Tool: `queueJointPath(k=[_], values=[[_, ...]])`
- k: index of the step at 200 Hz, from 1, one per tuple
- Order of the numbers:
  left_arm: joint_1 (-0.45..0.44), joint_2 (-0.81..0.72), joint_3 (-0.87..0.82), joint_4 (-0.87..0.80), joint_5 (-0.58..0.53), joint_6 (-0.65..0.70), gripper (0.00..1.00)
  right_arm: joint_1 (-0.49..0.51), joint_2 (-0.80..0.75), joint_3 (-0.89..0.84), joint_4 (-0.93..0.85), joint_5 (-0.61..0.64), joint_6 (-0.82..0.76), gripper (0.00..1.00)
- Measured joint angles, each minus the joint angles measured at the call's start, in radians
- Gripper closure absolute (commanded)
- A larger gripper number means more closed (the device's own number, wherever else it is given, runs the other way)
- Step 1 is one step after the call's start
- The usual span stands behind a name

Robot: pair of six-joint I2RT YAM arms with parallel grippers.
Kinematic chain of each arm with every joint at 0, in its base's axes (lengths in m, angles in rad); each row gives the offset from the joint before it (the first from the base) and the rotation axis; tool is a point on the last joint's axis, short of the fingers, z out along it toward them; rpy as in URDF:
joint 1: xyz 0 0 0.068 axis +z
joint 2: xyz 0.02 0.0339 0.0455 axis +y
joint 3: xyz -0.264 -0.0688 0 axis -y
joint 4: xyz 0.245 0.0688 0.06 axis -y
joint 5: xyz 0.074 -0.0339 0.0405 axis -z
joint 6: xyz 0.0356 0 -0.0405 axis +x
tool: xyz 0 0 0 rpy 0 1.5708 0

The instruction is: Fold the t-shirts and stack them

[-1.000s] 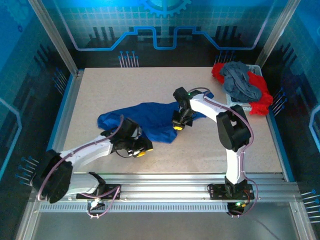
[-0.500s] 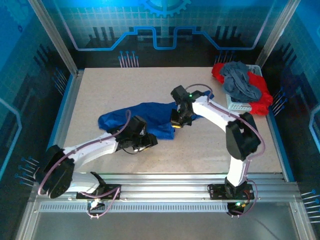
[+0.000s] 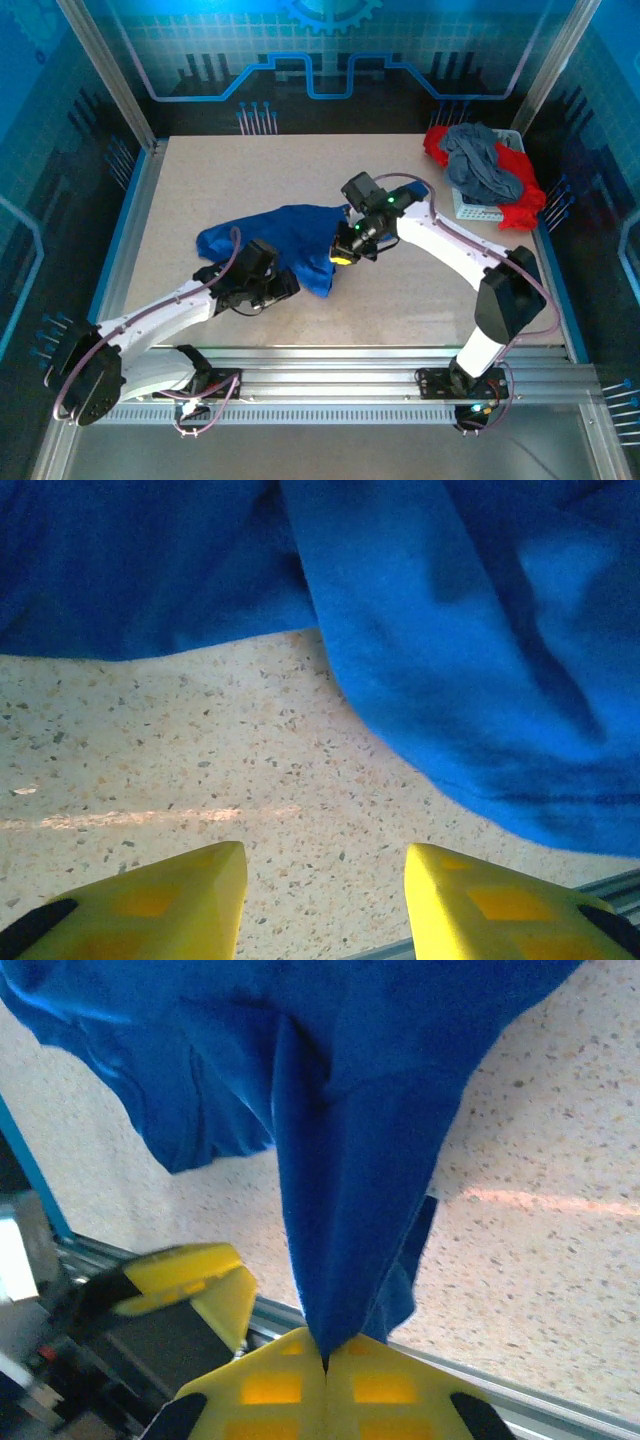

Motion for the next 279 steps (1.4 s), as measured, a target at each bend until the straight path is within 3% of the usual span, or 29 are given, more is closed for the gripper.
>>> queueJointPath(k=[56,113,186,279], values=[[0.004,0.14,0.025,0.035,0.009,0.002,0.54,-0.106,0.146,0.007,0.005,-0.05,0.01,1.0],[0.001,0.283,0.132,0.093,0.062,0.029,0.56,-0.169,0.299,0.165,-0.013,-0.02,-0.046,1.0],[-0.08,0.462,0.294,0.086,0.085,0.046,0.54,-0.203,0.463,0.256,-0.011,0.037,-0.101,1.0],[-0.115,0.663,0.461,-0.031,-0.037,0.037,0.51,-0.21,0.507,0.279,0.002,0.055,-0.134,1.0]])
